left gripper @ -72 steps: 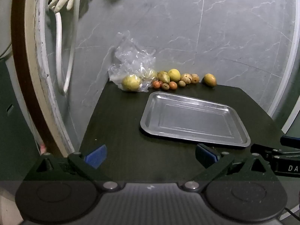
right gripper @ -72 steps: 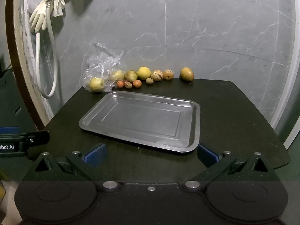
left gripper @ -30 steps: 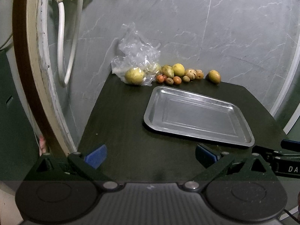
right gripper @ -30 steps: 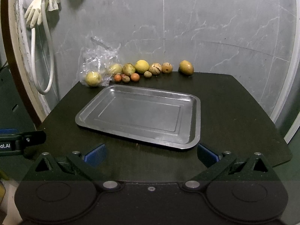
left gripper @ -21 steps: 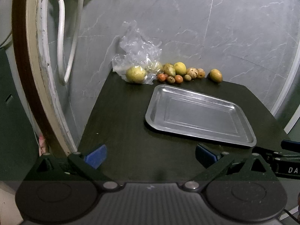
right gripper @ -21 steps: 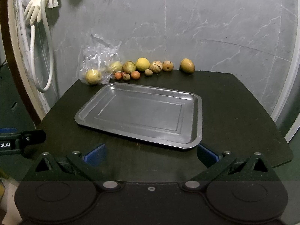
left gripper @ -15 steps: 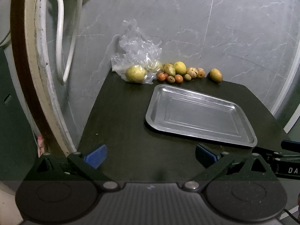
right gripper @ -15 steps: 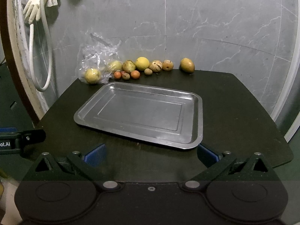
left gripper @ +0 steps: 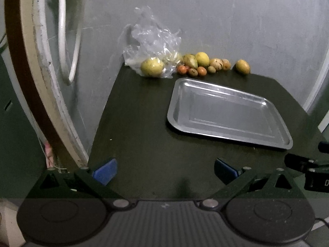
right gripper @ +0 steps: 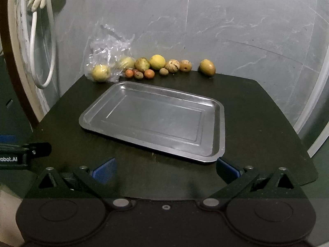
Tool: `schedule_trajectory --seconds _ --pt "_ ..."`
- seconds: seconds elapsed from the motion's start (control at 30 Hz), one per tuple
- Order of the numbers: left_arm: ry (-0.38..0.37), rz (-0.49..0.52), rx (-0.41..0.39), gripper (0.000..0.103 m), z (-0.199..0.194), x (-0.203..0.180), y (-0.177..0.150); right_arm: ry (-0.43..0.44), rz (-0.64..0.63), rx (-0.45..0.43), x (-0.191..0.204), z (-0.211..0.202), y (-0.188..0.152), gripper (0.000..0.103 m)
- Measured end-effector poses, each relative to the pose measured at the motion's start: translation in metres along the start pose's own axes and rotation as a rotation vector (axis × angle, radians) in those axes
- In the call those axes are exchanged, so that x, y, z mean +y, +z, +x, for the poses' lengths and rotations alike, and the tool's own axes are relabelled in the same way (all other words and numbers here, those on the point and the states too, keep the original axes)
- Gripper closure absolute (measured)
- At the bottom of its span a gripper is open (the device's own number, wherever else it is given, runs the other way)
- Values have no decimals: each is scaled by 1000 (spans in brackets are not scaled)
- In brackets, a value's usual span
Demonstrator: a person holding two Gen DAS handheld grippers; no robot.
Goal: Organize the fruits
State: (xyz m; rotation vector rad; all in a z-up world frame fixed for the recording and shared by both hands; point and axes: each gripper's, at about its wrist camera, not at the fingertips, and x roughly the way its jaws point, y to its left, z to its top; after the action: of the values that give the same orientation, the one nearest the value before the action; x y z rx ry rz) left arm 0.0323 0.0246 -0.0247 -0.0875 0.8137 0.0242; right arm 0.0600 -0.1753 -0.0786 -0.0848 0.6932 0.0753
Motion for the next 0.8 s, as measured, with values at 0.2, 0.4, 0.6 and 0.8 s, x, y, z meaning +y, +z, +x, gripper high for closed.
schedule_trajectory --seconds 0.2,0.4,0.6,0.8 --pt "37 52 19 1 7 -6 3 -74 -50 25 6 0 2 1" --pt "27 72 44 1 13 -11 6 -106 -51 33 3 6 5 1" --pt "25 63 48 1 20 -14 15 -105 -63 35 0 16 11 1" --pt "24 55 53 1 36 -26 34 -104 -68 35 -14 32 23 1"
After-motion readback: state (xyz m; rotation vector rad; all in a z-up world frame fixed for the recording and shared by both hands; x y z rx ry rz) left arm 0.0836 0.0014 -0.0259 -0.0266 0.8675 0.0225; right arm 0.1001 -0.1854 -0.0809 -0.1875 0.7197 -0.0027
